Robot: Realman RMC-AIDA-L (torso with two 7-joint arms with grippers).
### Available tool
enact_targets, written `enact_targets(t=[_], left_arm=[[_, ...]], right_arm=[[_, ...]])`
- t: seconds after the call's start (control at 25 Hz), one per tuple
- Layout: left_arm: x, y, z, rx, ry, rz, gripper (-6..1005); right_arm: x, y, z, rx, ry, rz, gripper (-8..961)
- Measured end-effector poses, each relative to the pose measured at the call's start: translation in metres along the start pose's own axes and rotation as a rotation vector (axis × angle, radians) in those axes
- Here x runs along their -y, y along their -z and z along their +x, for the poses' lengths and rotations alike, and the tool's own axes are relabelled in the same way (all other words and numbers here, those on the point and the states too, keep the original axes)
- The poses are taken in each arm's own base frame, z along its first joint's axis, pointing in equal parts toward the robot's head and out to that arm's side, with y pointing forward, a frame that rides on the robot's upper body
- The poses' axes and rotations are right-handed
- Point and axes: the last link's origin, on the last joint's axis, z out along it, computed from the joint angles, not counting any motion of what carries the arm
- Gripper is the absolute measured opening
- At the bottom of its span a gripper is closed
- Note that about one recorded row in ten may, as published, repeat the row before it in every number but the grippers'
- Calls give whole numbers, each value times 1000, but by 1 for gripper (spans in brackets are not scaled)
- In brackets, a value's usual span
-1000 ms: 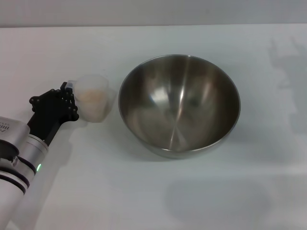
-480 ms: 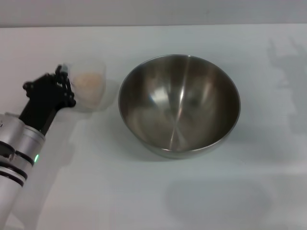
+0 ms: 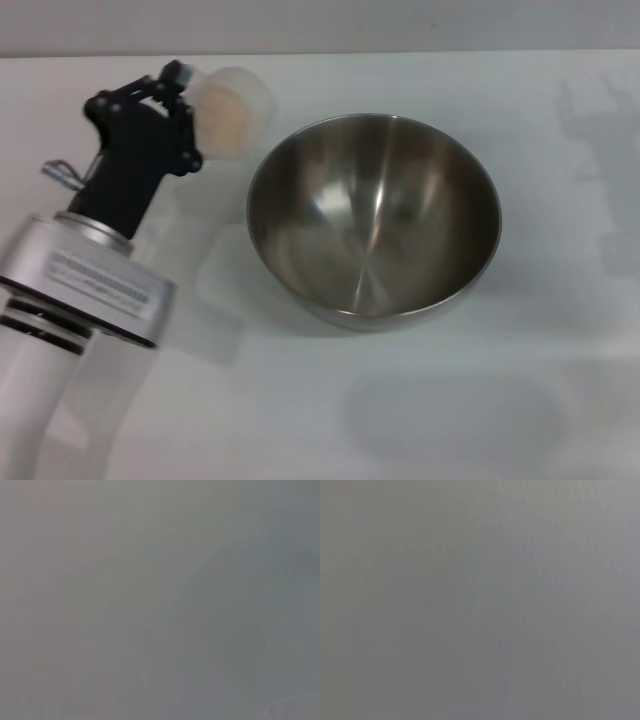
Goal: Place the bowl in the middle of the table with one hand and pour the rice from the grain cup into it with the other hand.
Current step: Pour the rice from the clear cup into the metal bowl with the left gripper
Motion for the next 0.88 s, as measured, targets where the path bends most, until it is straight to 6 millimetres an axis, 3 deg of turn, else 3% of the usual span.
enact_targets(t=[0.24, 0.28, 0.6, 0.88], left_arm=[[-10, -8, 19, -99, -267, -41, 44], [-16, -9, 26, -136, -383, -62, 45], [-41, -6, 37, -204, -729, -152, 51], [-46, -1, 44, -261, -1025, -127, 58]], right_arm=[[1, 1, 1, -4, 3, 1, 543], [1, 1, 1, -6, 4, 1, 543], [3, 1, 2, -9, 8, 3, 542], [2, 0, 2, -8, 8, 1, 543]])
